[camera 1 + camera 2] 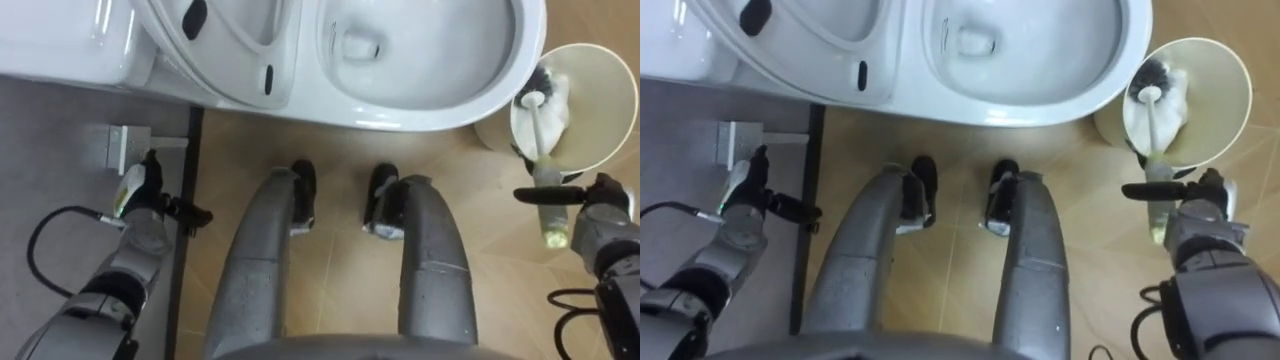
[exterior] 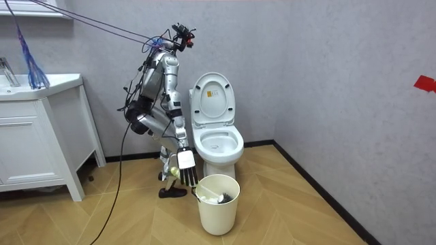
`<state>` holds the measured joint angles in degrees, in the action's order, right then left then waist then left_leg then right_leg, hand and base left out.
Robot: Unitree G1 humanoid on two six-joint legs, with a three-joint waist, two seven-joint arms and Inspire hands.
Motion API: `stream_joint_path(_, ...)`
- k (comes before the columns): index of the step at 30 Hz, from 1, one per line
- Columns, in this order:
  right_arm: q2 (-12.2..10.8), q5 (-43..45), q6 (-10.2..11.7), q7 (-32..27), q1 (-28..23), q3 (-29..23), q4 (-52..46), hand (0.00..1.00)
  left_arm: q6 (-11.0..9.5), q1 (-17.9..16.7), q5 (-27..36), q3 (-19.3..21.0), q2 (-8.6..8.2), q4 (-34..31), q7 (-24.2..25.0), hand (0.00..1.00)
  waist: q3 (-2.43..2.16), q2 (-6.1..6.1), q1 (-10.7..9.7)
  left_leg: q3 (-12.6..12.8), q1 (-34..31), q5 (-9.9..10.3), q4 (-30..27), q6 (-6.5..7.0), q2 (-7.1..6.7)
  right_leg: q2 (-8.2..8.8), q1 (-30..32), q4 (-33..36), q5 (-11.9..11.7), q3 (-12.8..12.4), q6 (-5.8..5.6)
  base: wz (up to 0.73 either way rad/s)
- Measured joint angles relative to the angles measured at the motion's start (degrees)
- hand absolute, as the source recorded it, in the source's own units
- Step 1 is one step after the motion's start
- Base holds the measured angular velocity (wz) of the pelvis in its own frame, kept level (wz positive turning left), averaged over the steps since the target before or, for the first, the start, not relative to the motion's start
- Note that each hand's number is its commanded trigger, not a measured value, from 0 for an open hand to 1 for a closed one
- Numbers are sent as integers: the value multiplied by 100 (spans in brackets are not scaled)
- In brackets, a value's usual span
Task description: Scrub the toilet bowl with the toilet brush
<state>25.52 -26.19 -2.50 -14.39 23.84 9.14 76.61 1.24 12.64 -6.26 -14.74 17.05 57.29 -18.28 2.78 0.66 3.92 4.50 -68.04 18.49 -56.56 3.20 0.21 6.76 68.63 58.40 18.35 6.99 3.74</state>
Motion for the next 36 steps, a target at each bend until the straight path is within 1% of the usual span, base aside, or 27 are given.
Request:
stream_joint_path(2, 20, -64, -2, 50, -2, 62, 0, 0, 10, 44, 0, 4, 1, 4, 0, 0, 2, -3, 42, 1, -66, 55, -122, 10, -4, -4, 65, 119, 55, -17, 7, -2)
stream_joint_path(4, 55, -137, -4, 131, 20, 66, -4, 0, 13, 101, -1, 5, 2, -8, 0, 0, 2, -2, 55, 5, -185, 111, -244, 1, -5, 16, 198, 271, 115, -64, -11, 4)
stream_joint_path(7, 74, -312, -8, 232, 90, 97, -5, 0, 39, 165, 7, 6, 9, -67, 2, 0, 3, 0, 77, 5, -358, 115, -333, 1, -3, 21, 366, 343, 121, -69, -1, 1)
stream_joint_path(12, 86, -607, -11, 422, 100, 114, 121, 0, 86, 154, 150, 4, 21, -120, 20, 0, 2, -2, 86, -1, -423, 138, -387, 6, 7, 17, 410, 355, 123, -29, 18, -1)
stream_joint_path(16, 135, -607, -23, 636, 151, 369, 135, 0, 84, 170, 239, 1, 39, -157, 68, 0, 4, -5, 92, -6, -473, 156, -411, 13, 8, 29, 449, 355, 125, -13, 19, 0)
stream_joint_path(19, 173, -603, -95, 755, 217, 425, 142, 0, 67, 193, 314, -2, 55, -185, 151, 0, 25, -41, 96, -17, -522, 163, -420, 24, 8, 47, 485, 354, 126, 5, 14, 0)
stream_joint_path(20, 177, -604, -108, 768, 218, 425, 142, 0, 68, 201, 365, -2, 55, -185, 155, 0, 29, -47, 101, -17, -533, 163, -419, 25, 8, 50, 494, 354, 125, 5, 13, 0)
stream_joint_path(21, 181, -604, -117, 784, 223, 426, 142, 0, 70, 205, 456, -2, 55, -183, 163, 0, 42, -68, 103, -18, -544, 164, -417, 28, 7, 58, 503, 354, 127, 8, 9, 0)
stream_joint_path(23, 189, -607, -126, 823, 225, 426, 143, 0, 73, 205, 460, -1, 55, -185, 181, 0, 57, -92, 114, -14, -548, 164, -408, 31, 6, 69, 512, 354, 130, 4, 3, 0)
stream_joint_path(25, 192, -740, -132, 875, 223, 570, 146, 0, 81, 204, 457, -28, 60, -215, 184, 0, 58, -97, 127, -9, -549, 164, -408, 40, 7, 71, 516, 354, 133, 19, 3, 0)
stream_joint_path(30, 221, -786, -152, 1079, 224, 695, 147, 0, 108, 204, 448, -152, 74, -220, 152, 0, 57, -98, 117, -15, -558, 166, -412, 44, -5, 98, 515, 354, 134, 37, 4, 0)
stream_joint_path(36, 300, -743, -253, 1291, 218, 760, 150, 0, 133, 189, 442, -239, 201, -228, 159, 0, 55, -98, 112, -16, -545, 164, -417, 47, -11, 109, 482, 350, 134, 90, 4, 0)
